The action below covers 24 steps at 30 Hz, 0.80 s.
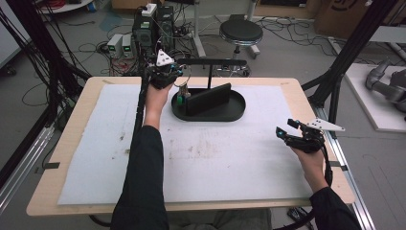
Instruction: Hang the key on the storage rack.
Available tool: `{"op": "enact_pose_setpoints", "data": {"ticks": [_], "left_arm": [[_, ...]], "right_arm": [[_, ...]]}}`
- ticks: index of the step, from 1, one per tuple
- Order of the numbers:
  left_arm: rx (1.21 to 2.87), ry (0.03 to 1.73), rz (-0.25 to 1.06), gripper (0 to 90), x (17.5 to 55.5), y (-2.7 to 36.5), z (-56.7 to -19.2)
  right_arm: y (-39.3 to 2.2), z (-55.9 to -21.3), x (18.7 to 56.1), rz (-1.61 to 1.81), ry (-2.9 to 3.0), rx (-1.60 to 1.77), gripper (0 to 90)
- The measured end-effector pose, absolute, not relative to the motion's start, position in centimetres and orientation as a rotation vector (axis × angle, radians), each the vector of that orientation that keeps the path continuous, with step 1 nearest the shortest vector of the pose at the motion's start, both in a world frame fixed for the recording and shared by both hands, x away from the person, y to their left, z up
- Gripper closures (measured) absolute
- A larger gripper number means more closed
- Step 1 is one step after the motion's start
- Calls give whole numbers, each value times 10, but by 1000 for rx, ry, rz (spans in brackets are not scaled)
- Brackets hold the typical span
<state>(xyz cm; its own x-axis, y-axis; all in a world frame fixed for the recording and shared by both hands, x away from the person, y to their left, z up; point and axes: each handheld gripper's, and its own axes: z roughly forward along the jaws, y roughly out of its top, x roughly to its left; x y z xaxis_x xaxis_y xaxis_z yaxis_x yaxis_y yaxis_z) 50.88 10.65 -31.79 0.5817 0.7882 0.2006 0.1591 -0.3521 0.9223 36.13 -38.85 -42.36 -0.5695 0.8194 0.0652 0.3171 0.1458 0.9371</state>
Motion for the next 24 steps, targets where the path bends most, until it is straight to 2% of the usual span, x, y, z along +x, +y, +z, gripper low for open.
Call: {"op": "enact_pose_setpoints", "data": {"ticks": [6,8,12,15,24], "left_arm": [[1844,883,882,694,506,107,-323],[1844,903,908,600,503,109,-325],[1804,949,874,480,489,120,-332],[1786,956,838,426,476,128,-337],[1813,817,709,279,403,141,-350]], "right_arm": [[-389,-424,361,1421,1961,1085,287],[-389,-423,360,1419,1964,1083,287],[-388,-423,360,1416,1959,1087,287],[-387,-423,360,1411,1954,1081,287],[-392,-421,359,1410,1920,1100,287]]}}
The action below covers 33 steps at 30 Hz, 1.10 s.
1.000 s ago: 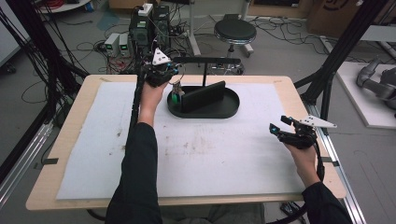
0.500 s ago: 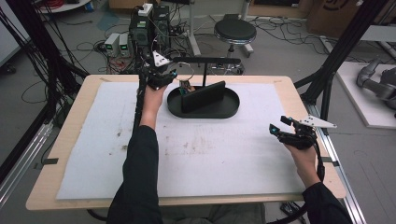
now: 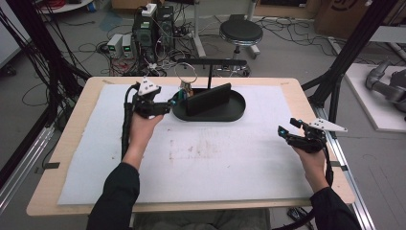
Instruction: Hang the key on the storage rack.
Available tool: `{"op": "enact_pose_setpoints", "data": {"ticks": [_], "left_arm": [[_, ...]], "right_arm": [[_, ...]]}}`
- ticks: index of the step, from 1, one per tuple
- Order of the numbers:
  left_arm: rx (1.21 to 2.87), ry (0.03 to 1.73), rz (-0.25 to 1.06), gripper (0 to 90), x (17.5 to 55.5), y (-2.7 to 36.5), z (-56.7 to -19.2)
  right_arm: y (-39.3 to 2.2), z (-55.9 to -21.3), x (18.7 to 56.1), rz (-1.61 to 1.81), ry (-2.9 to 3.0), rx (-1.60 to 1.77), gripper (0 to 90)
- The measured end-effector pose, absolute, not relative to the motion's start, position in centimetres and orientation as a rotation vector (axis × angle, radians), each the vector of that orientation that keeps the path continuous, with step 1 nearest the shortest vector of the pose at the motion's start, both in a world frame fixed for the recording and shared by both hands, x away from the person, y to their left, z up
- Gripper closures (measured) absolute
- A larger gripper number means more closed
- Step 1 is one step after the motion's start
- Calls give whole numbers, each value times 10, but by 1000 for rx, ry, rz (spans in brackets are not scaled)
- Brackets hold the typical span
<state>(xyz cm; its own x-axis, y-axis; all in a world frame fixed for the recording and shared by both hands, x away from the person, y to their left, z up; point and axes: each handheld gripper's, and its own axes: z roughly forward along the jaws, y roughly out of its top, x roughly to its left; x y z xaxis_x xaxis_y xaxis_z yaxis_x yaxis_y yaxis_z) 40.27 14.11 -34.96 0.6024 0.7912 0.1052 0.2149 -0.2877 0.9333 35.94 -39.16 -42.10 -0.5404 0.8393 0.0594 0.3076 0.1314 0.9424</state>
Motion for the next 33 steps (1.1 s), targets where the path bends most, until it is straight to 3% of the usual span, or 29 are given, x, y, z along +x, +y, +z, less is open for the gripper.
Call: {"op": "enact_pose_setpoints", "data": {"ticks": [2,13,16,24,33], "left_arm": [[1822,803,708,244,385,144,-354],[1740,795,721,242,314,187,-389],[1712,801,755,241,308,197,-396],[1692,864,694,243,309,215,-410],[1743,830,756,243,304,215,-408]], "right_arm": [[-392,-421,360,1399,1922,1107,286],[-392,-403,349,1437,1858,1117,266],[-392,-403,345,1419,1849,1130,266],[-396,-410,340,1401,1830,1139,270],[-396,-413,345,1396,1849,1146,269]]}}
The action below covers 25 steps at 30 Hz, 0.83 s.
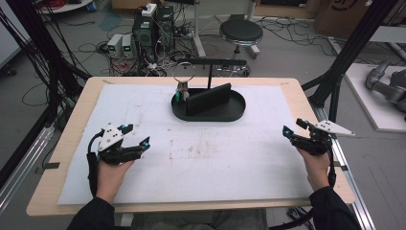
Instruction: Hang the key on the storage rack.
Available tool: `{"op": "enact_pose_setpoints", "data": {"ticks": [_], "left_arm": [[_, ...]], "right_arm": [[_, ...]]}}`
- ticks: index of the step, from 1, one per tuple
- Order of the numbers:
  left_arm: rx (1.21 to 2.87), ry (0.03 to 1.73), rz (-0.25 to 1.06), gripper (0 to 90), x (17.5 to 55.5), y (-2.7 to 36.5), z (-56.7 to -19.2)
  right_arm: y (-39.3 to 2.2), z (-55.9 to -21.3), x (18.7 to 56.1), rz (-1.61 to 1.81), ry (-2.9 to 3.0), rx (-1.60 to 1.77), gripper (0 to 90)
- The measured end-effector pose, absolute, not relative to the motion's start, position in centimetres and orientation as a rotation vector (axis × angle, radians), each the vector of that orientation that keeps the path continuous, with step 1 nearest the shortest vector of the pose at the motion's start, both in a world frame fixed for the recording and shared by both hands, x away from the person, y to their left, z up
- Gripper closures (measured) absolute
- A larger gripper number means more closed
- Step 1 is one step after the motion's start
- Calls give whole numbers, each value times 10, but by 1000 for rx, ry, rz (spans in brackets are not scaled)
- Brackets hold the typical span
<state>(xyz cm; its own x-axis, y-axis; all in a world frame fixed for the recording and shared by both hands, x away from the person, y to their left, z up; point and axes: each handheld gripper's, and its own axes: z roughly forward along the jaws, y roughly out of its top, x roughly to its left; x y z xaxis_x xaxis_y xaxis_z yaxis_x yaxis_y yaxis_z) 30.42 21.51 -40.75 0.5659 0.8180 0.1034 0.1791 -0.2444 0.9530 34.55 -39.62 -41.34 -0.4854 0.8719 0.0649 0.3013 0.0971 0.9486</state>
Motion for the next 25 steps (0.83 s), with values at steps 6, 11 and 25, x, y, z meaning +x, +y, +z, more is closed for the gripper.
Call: {"op": "enact_pose_setpoints", "data": {"ticks": [6,11,25], "left_arm": [[1736,858,755,243,302,223,-409],[1739,868,759,243,303,224,-410],[1756,881,753,243,308,222,-414]], "right_arm": [[-394,-414,347,1391,1865,1133,270],[-392,-415,347,1382,1884,1129,270],[-400,-419,349,1400,1862,1168,269]]}}
